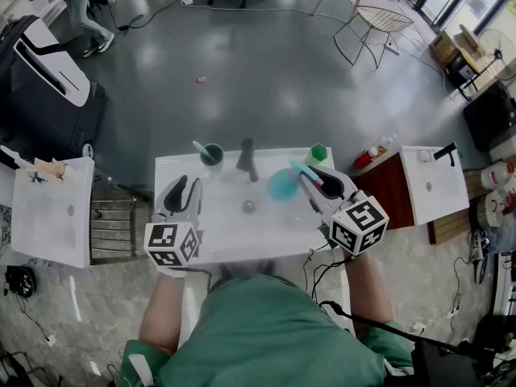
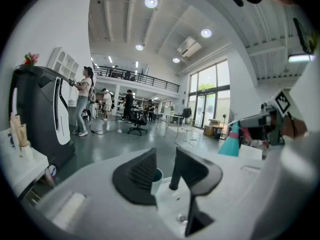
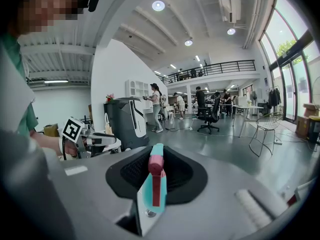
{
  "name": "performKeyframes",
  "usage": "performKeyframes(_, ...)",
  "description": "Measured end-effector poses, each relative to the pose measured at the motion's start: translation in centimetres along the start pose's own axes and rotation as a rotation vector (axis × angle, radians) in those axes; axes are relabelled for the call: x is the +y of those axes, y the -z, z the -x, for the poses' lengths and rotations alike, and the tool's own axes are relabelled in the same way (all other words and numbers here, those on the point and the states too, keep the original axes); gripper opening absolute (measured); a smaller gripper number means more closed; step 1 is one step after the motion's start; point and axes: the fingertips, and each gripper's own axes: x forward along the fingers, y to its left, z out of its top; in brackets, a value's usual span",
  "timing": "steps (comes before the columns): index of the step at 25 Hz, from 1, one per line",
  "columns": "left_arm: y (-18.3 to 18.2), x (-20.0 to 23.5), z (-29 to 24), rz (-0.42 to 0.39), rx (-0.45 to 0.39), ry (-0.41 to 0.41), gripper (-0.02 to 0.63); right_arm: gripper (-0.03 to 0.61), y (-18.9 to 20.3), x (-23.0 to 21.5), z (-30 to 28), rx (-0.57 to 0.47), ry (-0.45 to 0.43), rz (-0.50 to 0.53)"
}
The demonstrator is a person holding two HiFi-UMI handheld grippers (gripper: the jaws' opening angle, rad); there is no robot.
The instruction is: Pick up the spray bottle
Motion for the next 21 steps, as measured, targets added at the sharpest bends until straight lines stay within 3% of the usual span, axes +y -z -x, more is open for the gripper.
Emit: performKeyframes(21, 0.45, 0.06, 0.11, 0.009, 0.006, 0.018, 0.121, 0.064, 0.46, -0.43, 0.04, 0.006, 0.034, -0.005)
